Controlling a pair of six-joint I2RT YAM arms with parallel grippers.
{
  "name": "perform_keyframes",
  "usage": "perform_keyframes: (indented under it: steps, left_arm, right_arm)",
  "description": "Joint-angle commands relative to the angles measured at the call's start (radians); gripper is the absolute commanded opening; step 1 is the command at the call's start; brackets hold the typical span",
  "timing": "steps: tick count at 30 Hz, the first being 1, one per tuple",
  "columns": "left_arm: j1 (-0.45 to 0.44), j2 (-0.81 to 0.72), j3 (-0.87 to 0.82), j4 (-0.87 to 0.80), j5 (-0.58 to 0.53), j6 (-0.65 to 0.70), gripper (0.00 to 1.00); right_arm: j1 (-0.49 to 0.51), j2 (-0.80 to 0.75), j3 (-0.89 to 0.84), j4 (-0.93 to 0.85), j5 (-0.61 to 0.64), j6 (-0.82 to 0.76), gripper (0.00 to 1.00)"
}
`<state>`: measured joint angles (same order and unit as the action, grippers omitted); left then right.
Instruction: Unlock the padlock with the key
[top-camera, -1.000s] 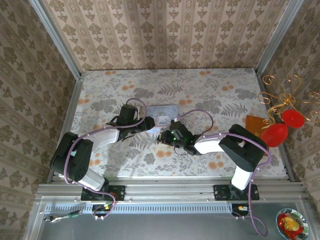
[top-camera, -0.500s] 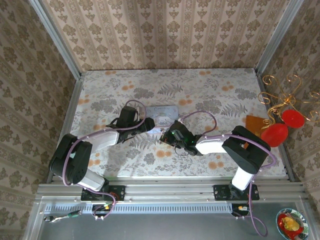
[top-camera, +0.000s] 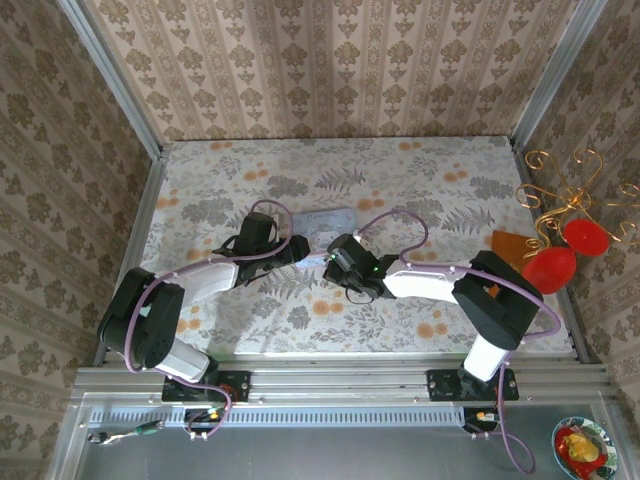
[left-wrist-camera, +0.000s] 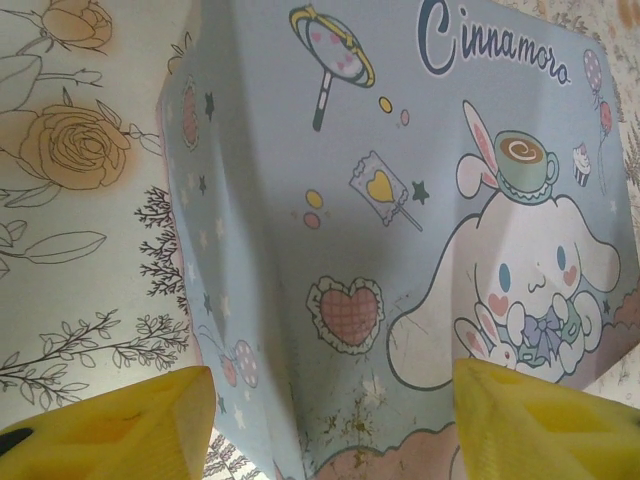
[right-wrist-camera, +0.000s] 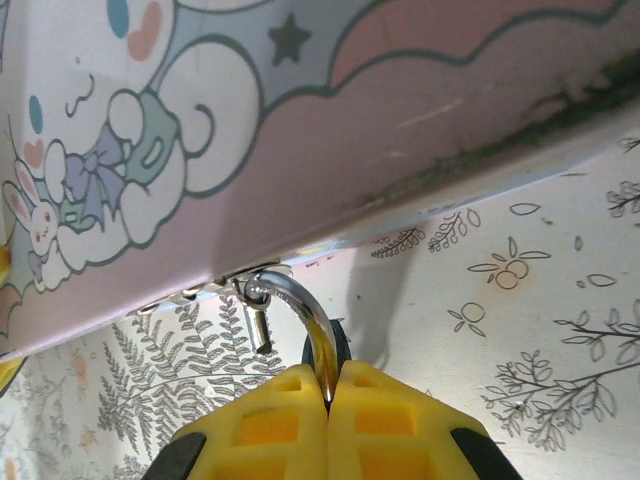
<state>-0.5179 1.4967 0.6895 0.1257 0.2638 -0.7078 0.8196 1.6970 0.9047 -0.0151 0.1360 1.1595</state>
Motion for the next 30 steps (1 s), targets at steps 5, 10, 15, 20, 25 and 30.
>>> perform_keyframes:
  steps: [5, 10, 15, 20, 25, 30]
  left_arm:
    - [-0.008, 0.044, -0.021, -0.172, -0.088, 0.006, 0.63]
    - [-0.021, 0.058, -0.009, -0.176, -0.099, 0.008, 0.63]
    - [-0.043, 0.073, 0.008, -0.189, -0.119, 0.01, 0.63]
    - [-0.058, 0.076, 0.012, -0.198, -0.139, 0.0, 0.63]
    - [-0.075, 0.073, 0.009, -0.198, -0.154, -0.012, 0.63]
    - [-0.101, 0.079, 0.008, -0.177, -0.158, -0.041, 0.63]
  right_arm:
    - [-0.025, 0.001, 0.035, -0.195, 0.134, -0.035, 0.0]
    - [-0.028, -0.003, 0.06, -0.242, 0.176, -0.06, 0.0]
    - [-0.027, 0.007, 0.085, -0.305, 0.212, -0.087, 0.0]
    - [-0.033, -0.012, 0.05, -0.233, 0.196, -0.074, 0.0]
    - [-0.063, -0.033, 0.003, -0.13, 0.15, -0.023, 0.0]
    - [-0.079, -0.019, -0.019, -0.045, 0.135, 0.058, 0.0]
